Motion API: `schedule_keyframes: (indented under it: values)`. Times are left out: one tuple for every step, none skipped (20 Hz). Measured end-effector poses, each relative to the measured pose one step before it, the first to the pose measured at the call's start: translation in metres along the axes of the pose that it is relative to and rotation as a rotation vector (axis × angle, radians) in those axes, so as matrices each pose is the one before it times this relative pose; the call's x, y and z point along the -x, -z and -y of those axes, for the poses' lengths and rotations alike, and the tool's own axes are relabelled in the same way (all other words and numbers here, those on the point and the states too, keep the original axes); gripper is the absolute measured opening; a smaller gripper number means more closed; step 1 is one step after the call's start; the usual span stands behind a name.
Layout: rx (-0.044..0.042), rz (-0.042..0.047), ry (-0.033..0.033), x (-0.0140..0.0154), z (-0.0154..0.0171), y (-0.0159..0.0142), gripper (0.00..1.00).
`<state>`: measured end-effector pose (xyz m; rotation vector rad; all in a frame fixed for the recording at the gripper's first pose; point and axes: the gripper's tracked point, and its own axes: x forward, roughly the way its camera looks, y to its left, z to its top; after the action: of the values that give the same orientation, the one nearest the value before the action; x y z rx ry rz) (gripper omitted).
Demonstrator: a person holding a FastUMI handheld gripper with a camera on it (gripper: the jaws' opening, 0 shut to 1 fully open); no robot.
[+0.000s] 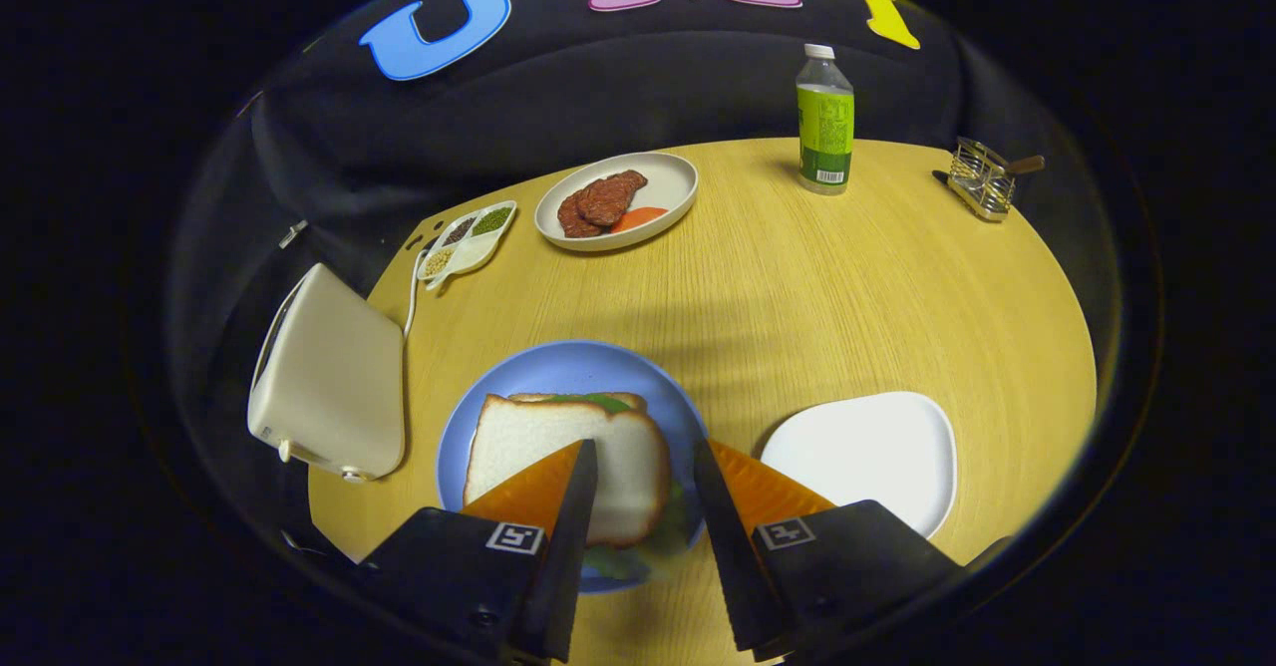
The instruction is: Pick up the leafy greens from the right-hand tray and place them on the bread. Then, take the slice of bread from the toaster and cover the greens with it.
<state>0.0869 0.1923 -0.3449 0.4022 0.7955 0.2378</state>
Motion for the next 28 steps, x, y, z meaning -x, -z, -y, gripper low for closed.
schedule_keyframes:
  values:
    - [0.00753,0.01728,0.00259,0.00487,0.00212,-0.00578,0.62]
    - [0.00657,0.01865,0.00233,0.00416,0.00222,-0.00561,0.62]
    - [0.00594,0.01628,0.00120,0.00471,0.00265,-0.00501,0.62]
    - [0.00730,0.01206,-0.00108,0.00543,0.00262,-0.00452,0.63]
    - [0.00954,0.00943,-0.00088,0.00532,0.00238,-0.00364,0.62]
    - [0.01139,0.01378,0.00104,0.00553,0.00326,-0.00541,0.63]
    - [0.01161,0.02059,-0.00412,0.00524,0.00123,-0.00651,0.64]
    - [0.01275,0.02046,-0.00623,0.00620,-0.00005,-0.00632,0.65]
    - [0.01553,0.01832,-0.00441,0.00580,0.00009,-0.00605,0.72]
    - [0.01636,0.01670,-0.00531,0.00582,-0.00080,-0.00565,0.77]
    - [0.01558,0.01853,-0.00490,0.00630,-0.00173,-0.00742,0.81]
    - [0.01509,0.02058,-0.01199,0.01057,-0.00302,-0.01056,0.83]
    - [0.01339,0.01874,-0.00875,0.00339,-0.00401,-0.00597,0.90]
    - [0.01654,0.02323,-0.01300,0.00856,-0.00495,-0.01088,0.94]
    - [0.01046,0.02134,-0.00806,0.00551,-0.00480,-0.00872,0.99]
    - [0.00806,0.02293,-0.00978,0.00633,-0.00481,-0.01095,0.99]
    - [0.00180,0.02329,-0.00653,0.00680,-0.00558,-0.01079,0.99]
    - [-0.00044,0.02498,-0.00729,0.00711,-0.00583,-0.01104,0.99]
    - [-0.00095,0.02319,-0.00743,0.00676,-0.00536,-0.01062,0.99]
    - [0.00067,0.02269,-0.00280,0.00677,-0.00316,-0.00976,0.99]
    - [0.00112,0.02079,-0.00256,0.00633,-0.00371,-0.00789,0.99]
    - [0.00229,0.01898,-0.00111,0.00676,-0.00271,-0.00770,0.99]
    - [0.00389,0.01934,-0.00090,0.00636,-0.00207,-0.00647,0.99]
    - [0.00549,0.02071,-0.00292,0.00714,-0.00251,-0.00736,0.99]
    - [0.01901,0.01920,0.00276,0.00683,0.00020,-0.00581,0.99]
    - [0.02352,0.01499,0.00500,0.00594,0.00136,-0.00374,0.99]
    - [0.02568,0.01350,0.00000,0.00675,-0.00046,-0.00521,0.99]
    - [0.02898,0.01587,0.00237,0.00752,-0.00054,-0.00594,0.99]
